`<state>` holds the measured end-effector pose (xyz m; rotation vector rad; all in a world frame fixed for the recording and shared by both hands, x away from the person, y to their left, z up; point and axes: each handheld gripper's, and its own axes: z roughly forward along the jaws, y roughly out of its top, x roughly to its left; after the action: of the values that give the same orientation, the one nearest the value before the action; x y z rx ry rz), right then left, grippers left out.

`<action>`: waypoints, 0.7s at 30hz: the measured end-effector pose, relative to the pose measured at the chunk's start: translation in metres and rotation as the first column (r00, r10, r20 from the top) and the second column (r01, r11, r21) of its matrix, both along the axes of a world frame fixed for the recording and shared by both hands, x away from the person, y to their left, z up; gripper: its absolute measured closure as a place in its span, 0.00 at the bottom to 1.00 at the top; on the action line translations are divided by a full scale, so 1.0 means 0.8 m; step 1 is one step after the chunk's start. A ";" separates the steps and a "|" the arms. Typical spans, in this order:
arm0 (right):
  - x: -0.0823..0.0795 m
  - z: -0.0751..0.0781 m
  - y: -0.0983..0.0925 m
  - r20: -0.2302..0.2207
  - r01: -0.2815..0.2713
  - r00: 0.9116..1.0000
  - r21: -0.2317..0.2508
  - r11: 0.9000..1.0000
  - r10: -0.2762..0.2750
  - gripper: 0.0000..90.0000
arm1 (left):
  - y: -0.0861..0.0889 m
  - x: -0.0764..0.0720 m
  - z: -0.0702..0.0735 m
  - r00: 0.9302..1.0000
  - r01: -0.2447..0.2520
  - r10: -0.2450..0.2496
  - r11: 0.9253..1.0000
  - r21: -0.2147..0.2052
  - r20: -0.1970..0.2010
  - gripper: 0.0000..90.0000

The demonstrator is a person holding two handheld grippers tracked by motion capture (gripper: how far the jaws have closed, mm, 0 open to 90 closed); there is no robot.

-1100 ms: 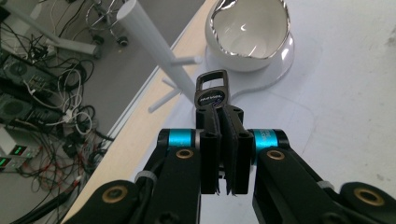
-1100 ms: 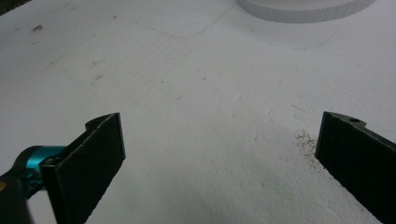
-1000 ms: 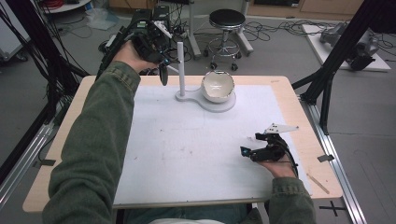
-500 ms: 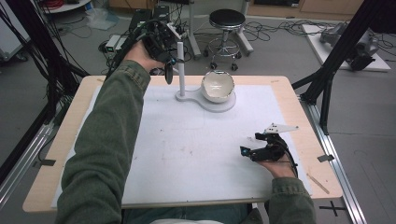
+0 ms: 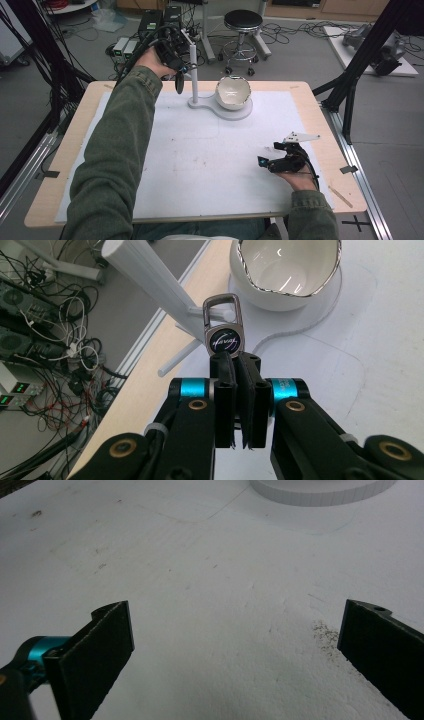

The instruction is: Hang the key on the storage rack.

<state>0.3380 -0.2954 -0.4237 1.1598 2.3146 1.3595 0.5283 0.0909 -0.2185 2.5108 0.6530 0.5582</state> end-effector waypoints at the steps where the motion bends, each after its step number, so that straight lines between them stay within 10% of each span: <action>1: 0.000 0.000 0.000 0.001 0.000 1.000 -0.001 1.000 0.000 0.01 | 0.000 0.001 -0.002 1.000 -0.002 0.002 1.000 -0.002 -0.009 0.95; 12: 0.000 0.000 -0.001 -0.002 0.000 1.000 -0.001 1.000 0.000 0.01 | 0.011 0.018 -0.013 0.995 -0.005 0.001 0.999 -0.038 -0.100 0.91; 21: 0.000 -0.001 0.000 -0.001 0.005 1.000 -0.006 1.000 -0.005 0.01 | 0.023 0.015 -0.010 0.989 -0.011 0.003 0.998 -0.056 -0.149 0.43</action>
<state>0.3378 -0.2952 -0.4242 1.1641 2.3134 1.3500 0.5403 0.1089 -0.2266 2.5144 0.7220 0.3516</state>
